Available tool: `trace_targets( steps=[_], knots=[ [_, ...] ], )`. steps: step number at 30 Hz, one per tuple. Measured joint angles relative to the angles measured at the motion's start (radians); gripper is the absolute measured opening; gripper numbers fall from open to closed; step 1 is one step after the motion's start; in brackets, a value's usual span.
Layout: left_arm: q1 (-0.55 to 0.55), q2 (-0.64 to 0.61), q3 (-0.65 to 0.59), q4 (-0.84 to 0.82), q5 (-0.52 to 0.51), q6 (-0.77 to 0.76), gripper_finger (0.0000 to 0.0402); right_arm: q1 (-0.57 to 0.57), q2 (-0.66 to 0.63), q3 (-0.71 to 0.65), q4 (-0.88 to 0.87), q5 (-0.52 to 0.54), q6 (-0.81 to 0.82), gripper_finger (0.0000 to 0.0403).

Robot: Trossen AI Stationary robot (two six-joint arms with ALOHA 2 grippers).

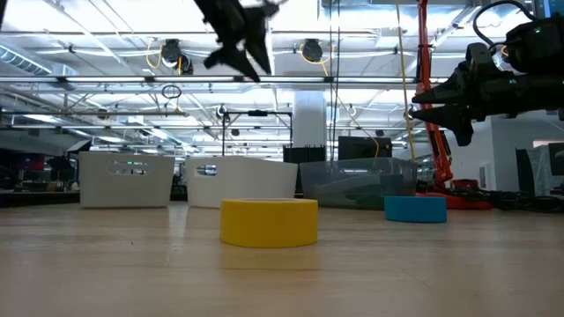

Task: Pick and place Stapler, Stapler remover, tape
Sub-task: Put the yellow tape into the white bin

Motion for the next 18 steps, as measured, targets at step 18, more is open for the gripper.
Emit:
trace_targets(
  steps=[18],
  knots=[
    [-0.507, -0.027, -0.003, -0.06, -0.015, -0.199, 0.0159, 0.0, 0.0, 0.0, -0.007, -0.052, -0.001, 0.0155]
  ],
)
